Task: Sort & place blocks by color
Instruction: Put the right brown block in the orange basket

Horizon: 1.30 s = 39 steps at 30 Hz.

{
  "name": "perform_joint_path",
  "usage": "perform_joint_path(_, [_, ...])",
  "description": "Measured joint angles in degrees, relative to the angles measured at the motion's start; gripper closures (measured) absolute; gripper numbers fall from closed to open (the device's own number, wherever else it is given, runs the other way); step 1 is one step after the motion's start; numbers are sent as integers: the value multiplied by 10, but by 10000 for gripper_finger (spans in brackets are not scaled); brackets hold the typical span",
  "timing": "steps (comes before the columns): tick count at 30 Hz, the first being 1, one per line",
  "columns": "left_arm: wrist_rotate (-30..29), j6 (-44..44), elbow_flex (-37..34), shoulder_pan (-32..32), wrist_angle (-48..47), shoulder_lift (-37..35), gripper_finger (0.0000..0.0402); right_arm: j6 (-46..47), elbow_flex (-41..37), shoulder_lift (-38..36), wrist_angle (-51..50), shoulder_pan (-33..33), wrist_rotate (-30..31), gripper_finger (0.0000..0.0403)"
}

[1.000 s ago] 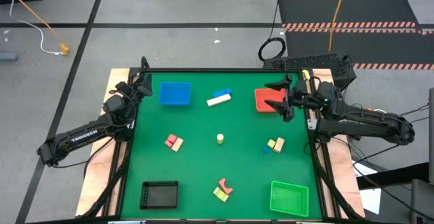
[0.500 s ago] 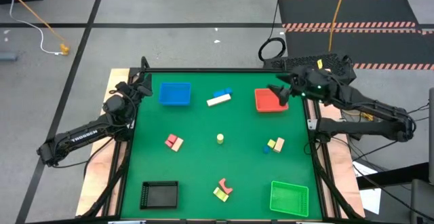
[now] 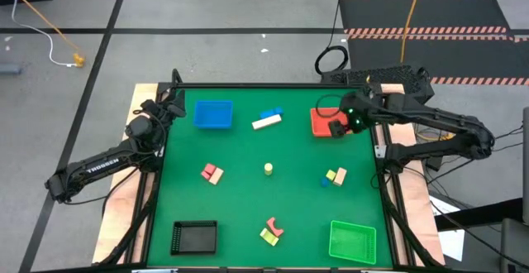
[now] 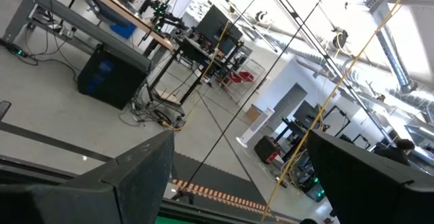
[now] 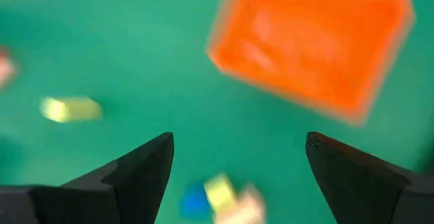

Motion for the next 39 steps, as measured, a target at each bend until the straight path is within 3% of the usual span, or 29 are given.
perform_joint_path(4, [0,0,0,0,0,0,64,114,-12,26,-91,5,-74,78])
perform_joint_path(8, [0,0,0,0,0,0,64,188,-45,39,-91,15,-126,78])
perform_joint_path(23, [0,0,0,0,0,0,64,451,-246,42,145,59,-288,78])
perform_joint_path(33, [0,0,0,0,0,0,64,489,-308,42,205,70,-254,80])
perform_joint_path(39, [0,0,0,0,0,0,64,474,-343,42,239,70,-238,114])
